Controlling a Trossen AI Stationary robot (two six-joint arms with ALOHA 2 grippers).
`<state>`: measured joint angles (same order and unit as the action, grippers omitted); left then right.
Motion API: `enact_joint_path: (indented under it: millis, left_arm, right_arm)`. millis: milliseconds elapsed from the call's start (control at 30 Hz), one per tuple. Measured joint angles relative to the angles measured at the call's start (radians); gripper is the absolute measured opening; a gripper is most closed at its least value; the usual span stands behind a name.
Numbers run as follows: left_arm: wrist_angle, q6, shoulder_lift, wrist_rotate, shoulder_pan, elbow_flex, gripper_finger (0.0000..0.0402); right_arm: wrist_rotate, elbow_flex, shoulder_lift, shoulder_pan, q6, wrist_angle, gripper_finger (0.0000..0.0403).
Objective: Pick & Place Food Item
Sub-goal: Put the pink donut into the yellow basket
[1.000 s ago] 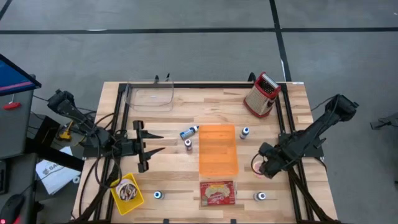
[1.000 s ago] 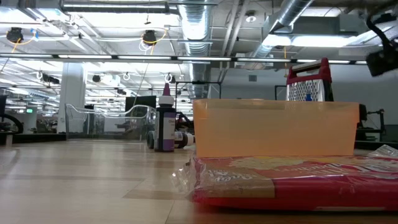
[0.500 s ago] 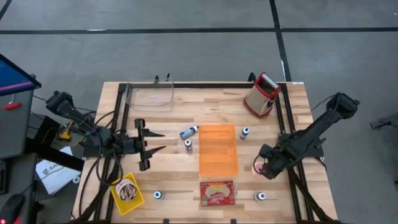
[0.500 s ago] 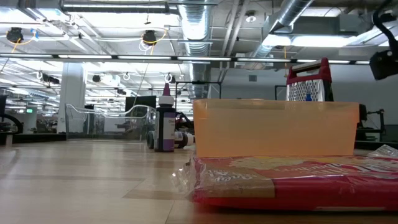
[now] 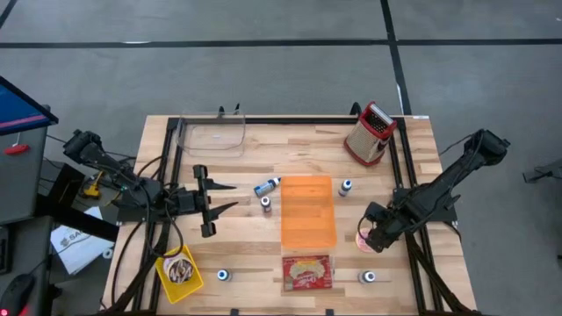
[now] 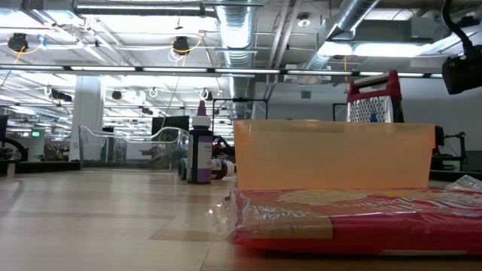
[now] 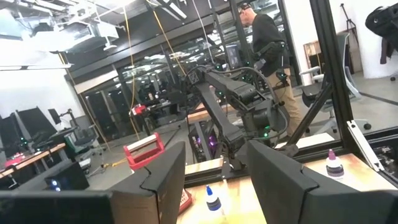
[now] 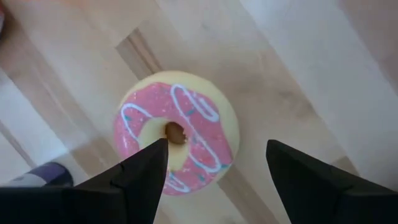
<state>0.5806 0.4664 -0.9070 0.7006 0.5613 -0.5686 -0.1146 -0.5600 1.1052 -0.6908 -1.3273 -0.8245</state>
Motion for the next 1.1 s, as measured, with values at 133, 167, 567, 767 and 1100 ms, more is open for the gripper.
enact_joint_path:
  millis: [133,167,567,767,1100]
  left_arm:
    - [0.0,0.001,0.0,0.0,0.0,0.0,0.0167]
    - [-0.001,0.004,0.0,0.0,0.0,0.0,0.0167]
    - [-0.009,0.023,0.001,0.001,0.0,0.0,0.0167]
    - [-0.009,0.023,0.001,0.001,0.0,0.0,0.0167]
    - [-0.008,0.023,0.001,0.001,0.0,0.0,0.0167]
  right_arm:
    - [0.017,0.0,0.002,0.011,-0.006,0.033,0.0265]
    - [0.019,0.0,0.002,0.014,-0.009,0.034,0.0265]
    - [0.102,0.0,0.086,0.073,0.001,0.047,0.0265]
    - [0.119,0.0,0.119,0.072,0.007,0.055,0.0265]
    - [0.123,0.0,0.198,0.072,0.043,0.076,0.0265]
